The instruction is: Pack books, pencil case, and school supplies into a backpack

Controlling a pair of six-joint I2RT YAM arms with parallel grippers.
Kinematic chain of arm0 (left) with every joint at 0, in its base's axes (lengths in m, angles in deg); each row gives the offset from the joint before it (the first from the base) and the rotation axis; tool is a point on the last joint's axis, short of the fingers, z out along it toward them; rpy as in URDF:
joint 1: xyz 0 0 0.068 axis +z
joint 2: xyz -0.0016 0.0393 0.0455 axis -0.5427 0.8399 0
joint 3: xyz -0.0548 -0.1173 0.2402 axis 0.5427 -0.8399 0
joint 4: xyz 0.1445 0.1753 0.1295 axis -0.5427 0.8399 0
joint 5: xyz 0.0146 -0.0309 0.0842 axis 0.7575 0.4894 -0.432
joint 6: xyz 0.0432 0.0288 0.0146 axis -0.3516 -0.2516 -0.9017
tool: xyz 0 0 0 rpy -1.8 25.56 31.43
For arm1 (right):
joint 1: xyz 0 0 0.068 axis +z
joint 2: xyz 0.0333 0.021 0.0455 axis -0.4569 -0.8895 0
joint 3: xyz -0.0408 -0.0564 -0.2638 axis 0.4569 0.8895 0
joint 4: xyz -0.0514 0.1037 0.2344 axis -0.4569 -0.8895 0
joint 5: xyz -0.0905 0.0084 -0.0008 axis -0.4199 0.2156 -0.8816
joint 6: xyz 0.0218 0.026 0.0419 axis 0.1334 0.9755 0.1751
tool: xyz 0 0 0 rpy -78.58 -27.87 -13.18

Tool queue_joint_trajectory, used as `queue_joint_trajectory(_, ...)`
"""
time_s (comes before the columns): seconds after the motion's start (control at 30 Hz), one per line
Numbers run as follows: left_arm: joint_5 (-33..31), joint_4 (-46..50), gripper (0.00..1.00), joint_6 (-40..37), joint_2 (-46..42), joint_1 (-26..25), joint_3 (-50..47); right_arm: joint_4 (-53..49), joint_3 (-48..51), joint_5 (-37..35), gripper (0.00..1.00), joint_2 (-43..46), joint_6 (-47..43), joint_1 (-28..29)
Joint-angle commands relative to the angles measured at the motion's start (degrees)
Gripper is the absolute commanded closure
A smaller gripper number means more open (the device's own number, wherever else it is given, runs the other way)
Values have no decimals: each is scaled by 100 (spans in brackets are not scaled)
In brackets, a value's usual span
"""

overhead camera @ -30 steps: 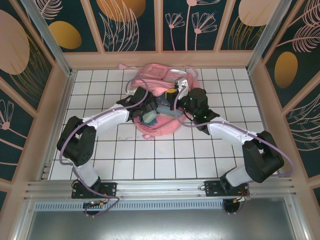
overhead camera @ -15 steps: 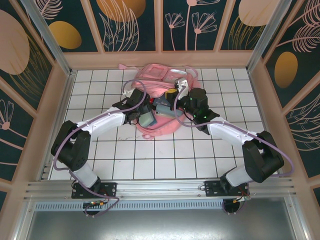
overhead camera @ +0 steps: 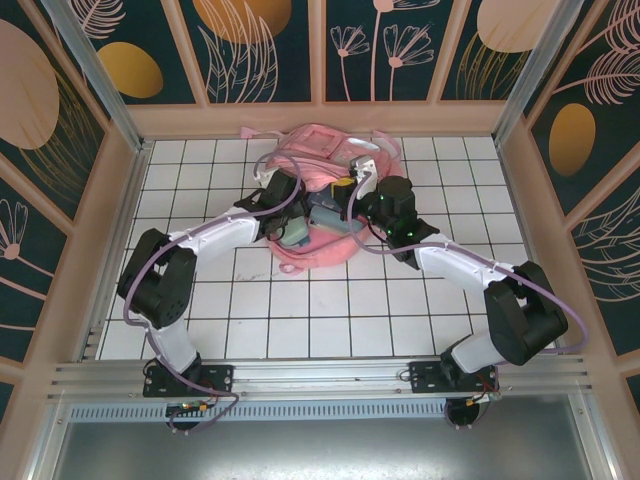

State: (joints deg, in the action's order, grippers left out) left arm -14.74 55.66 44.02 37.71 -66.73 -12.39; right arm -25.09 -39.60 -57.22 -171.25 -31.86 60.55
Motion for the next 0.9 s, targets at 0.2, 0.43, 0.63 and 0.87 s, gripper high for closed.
queue_joint_trajectory(0.2,775,-275,34,-632,258,-40,201,366,-264,214,100,10,-52,90)
queue_joint_trajectory(0.43,657,-221,19,-485,-939,-36,-683,377,-248,175,100,-40,-50,68)
queue_joint_trajectory(0.63,40,118,20,-419,-1900,-31,-1276,385,-260,209,100,-116,-6,86)
queue_joint_trajectory(0.87,-435,446,38,-232,-1879,330,-1754,354,-306,185,100,-126,-36,187)
